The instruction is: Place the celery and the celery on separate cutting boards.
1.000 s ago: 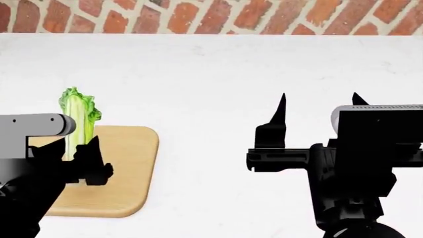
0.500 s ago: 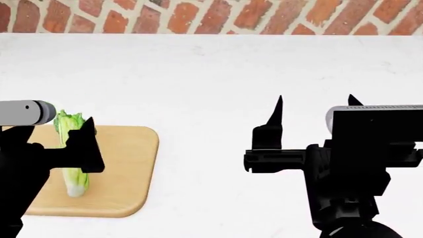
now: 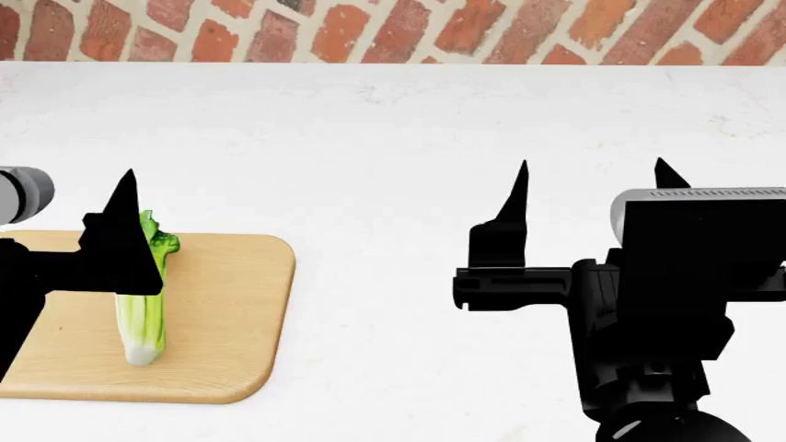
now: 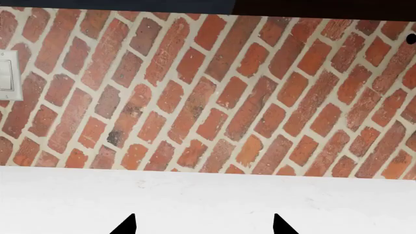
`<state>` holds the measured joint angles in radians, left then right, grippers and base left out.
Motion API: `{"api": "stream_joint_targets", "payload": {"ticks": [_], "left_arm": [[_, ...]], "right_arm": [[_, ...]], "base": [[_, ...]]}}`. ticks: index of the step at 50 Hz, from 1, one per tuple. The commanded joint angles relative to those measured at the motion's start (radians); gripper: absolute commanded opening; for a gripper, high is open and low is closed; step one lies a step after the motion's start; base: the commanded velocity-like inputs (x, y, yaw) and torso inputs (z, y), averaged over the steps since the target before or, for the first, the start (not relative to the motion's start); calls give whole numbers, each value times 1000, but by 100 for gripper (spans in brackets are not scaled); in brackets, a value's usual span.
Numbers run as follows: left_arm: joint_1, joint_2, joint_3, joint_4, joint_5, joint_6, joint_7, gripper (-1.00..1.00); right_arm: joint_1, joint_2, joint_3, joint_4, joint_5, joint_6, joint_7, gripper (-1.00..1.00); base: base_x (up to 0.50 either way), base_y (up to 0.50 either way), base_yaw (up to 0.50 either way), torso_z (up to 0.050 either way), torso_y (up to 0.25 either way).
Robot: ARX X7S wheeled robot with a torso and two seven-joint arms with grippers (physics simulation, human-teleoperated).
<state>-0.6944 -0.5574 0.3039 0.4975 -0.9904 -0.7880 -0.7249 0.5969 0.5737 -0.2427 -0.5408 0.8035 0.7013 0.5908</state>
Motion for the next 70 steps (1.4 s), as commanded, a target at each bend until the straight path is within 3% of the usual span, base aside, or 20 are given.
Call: {"api": "stream_joint_targets", "payload": {"ticks": [1,19,24,32,42,53,62,70], "left_arm": [[-8,-24,-10,59,-12,-10,-21,100],[-53,-68,-70,216,-152,-80,-137,100],[-55,-85,-120,200,-222,-71,-140,100],[-248,-87,-84,68,-256,-172,-150,100],[-411,-69,-42,-63,-245,-222,-104,100],[-538,-16,-3,-110,-249,-269,-128,100],[-651,-52,-50,-107,-349,-338,-187,100],[-741,-54,-56,-141,-393,-374,-203,100]], "right_arm": [[7,3,-1,-21,-8,-4,10,100],[89,38,8,-212,70,120,117,100],[97,21,83,-199,158,90,112,100],[428,58,103,-101,433,364,239,100],[611,43,82,81,491,424,184,100],[701,19,54,166,448,408,132,100],[802,11,34,178,464,445,142,100],[773,27,14,160,425,415,97,100]], "base": [[0,0,0,0,0],[0,0,0,0,0],[0,0,0,0,0],[0,0,0,0,0],[0,0,0,0,0],[0,0,0,0,0],[0,0,0,0,0],[0,0,0,0,0]]}}
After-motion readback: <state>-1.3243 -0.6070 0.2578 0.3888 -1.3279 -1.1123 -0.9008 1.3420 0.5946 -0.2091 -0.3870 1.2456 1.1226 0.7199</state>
